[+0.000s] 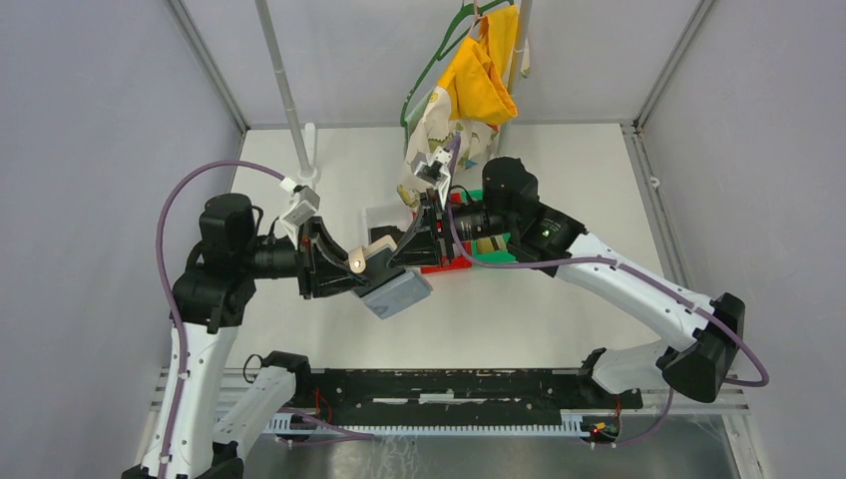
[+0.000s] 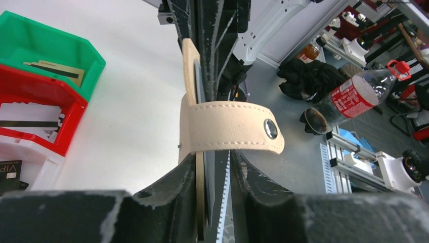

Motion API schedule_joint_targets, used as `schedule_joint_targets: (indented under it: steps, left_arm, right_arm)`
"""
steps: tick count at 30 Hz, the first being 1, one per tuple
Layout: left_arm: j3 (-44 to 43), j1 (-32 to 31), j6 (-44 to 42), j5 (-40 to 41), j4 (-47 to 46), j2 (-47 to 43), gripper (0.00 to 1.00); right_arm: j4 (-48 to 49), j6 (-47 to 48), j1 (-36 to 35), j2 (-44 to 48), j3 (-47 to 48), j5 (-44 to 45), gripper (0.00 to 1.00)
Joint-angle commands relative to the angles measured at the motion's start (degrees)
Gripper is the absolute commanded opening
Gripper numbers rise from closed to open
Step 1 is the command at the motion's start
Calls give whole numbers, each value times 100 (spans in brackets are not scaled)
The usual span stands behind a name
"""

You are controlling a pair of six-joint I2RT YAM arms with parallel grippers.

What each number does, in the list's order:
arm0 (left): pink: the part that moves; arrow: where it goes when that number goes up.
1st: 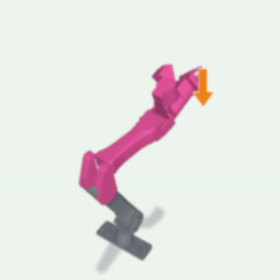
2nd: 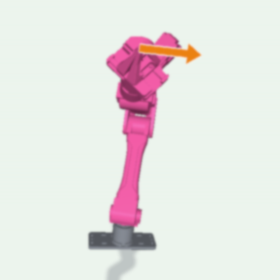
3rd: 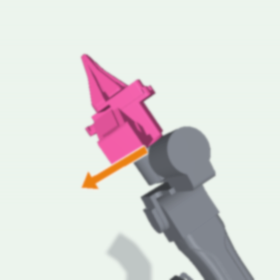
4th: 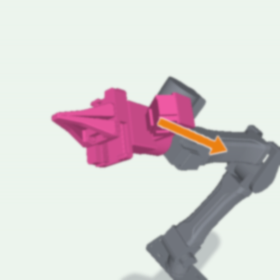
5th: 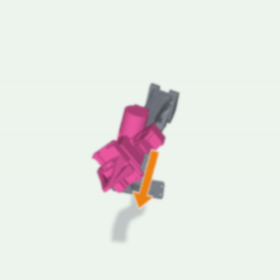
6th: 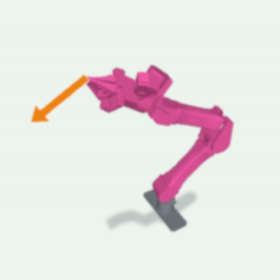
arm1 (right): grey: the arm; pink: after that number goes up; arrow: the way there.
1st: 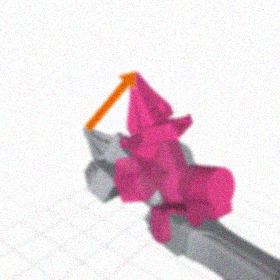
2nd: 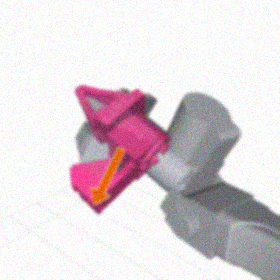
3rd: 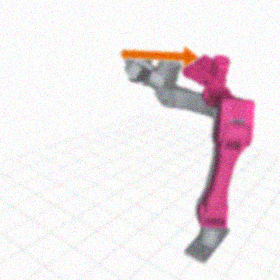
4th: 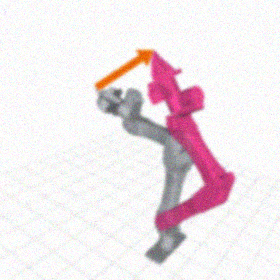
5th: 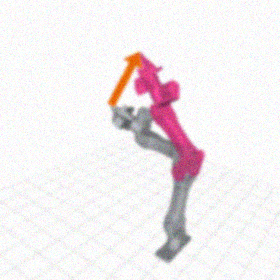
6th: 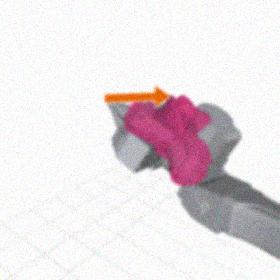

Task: Take the credit cards out of the card holder
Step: Remove the credit card from the card holder.

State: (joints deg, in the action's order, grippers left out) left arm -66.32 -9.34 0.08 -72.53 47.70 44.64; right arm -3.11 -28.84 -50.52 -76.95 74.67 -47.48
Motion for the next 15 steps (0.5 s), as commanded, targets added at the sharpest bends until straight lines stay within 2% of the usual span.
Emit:
schedule_joint_targets:
  steps: [1, 5, 9, 15]
  left_arm:
    - [-89, -4, 638, -109, -882, 135, 29]
    - [-122, -5, 991, 134, -1116, 215, 21]
    - [-107, -7, 1425, 226, -1291, 343, 20]
    - [-325, -6, 1770, 151, -1155, 714, 7]
  right_arm:
    - [599, -230, -34, -56, 293, -138, 0]
    - [681, -260, -158, -164, 384, -160, 0]
    - [652, -221, -211, -260, 604, -152, 0]
    - [540, -86, -208, -298, 811, -109, 0]
